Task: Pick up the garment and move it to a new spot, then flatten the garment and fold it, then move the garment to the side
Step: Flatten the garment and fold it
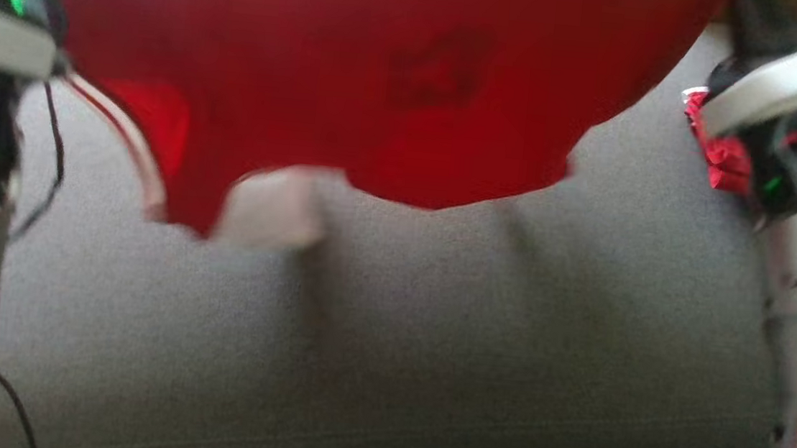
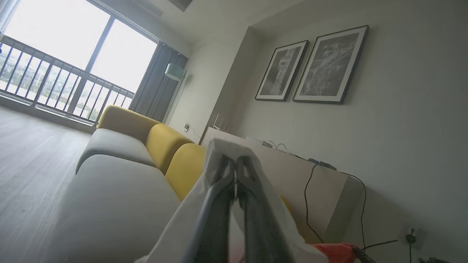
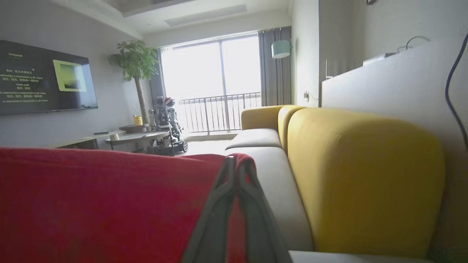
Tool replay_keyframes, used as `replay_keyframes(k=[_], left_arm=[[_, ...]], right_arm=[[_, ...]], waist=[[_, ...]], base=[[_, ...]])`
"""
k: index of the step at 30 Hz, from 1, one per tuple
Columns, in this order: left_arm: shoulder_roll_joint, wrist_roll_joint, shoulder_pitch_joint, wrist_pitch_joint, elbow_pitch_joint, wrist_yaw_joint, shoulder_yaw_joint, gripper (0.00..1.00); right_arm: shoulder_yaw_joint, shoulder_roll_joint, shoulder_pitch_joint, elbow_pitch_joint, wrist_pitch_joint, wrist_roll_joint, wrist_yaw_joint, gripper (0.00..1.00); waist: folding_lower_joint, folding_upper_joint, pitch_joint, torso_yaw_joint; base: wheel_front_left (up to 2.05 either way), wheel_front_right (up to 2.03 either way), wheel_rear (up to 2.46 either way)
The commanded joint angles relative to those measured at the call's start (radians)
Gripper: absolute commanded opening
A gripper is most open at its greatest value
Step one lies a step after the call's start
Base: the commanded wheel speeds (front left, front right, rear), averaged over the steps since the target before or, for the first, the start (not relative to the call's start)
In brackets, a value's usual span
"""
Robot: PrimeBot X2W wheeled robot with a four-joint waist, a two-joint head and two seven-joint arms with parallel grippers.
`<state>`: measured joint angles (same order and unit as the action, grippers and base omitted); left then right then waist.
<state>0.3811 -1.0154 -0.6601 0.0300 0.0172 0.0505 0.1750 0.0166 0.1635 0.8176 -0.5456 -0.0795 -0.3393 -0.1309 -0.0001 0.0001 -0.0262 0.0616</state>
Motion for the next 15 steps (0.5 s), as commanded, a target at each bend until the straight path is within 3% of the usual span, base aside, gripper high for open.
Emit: replay_keyframes(k=[1, 8, 15], left_arm=[[0.054, -0.006, -0.104, 0.032, -0.033, -0.017, -0.041, 0.0], [0.08, 0.01, -0.274, 0.14, 0.024, -0.12, -0.032, 0.0], [0.072, 0.008, -0.338, 0.195, 0.067, -0.16, -0.01, 0.0]], right_arm=[[0.004, 0.008, 0.071, 0.059, 0.025, -0.012, 0.0, 0.0], [-0.038, 0.066, 0.172, 0.149, 0.153, -0.064, 0.0, 0.0], [-0.041, 0.084, 0.185, 0.192, 0.221, -0.066, 0.0, 0.0]], waist=[[0.0001, -0.0001, 0.015, 0.003], [0.0001, -0.0001, 0.033, 0.006], [0.0001, -0.0001, 0.031, 0.006]], base=[[0.0, 0.0, 0.0], [0.0, 0.0, 0.0], [0.0, 0.0, 0.0]])
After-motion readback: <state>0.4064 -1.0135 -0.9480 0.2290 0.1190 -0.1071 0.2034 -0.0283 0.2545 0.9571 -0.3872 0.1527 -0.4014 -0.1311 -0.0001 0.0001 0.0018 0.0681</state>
